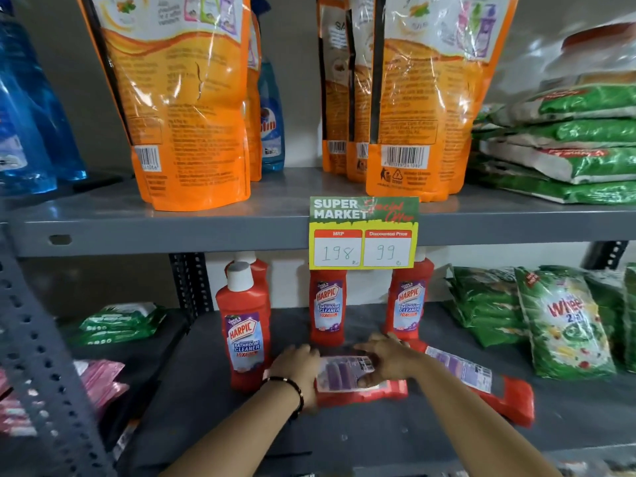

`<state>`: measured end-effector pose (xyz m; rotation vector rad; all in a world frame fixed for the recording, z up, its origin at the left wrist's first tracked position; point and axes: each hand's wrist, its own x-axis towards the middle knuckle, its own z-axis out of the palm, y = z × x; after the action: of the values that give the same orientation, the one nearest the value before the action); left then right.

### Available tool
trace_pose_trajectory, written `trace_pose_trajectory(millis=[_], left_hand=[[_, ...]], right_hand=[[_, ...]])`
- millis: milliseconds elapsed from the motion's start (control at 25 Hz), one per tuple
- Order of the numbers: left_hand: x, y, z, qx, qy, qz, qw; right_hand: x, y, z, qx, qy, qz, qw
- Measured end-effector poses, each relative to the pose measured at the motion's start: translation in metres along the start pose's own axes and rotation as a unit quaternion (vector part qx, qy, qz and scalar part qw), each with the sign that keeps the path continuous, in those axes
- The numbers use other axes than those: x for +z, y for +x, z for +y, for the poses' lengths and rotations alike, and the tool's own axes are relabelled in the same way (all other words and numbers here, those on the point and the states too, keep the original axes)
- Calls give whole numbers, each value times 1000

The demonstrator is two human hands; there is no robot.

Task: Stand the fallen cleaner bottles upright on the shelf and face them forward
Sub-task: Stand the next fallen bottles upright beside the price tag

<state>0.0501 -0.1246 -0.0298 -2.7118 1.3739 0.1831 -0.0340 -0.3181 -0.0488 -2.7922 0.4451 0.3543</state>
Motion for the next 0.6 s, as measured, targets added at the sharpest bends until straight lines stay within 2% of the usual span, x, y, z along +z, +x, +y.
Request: trace_pose_trajectory(millis=[120,200,320,400,520,600], left_hand=[[-38,3,15,62,111,78,989],[-65,15,22,120,173,106,972],[-97,28,31,223,278,242,902],[-107,38,31,272,335,224,874],[-127,41,29,310,462,224,800],[-124,54,17,359,448,215,790]], right_hand=[[-8,-7,10,-53,131,-11,990],[-9,-14,10,-55,239,24,969],[-5,-23,1,-71,379,53,921],[0,-23,-9,-76,413,67,905],[8,-12,-22,-82,464,114,875],[11,-4,-26,-79,478,149,862]])
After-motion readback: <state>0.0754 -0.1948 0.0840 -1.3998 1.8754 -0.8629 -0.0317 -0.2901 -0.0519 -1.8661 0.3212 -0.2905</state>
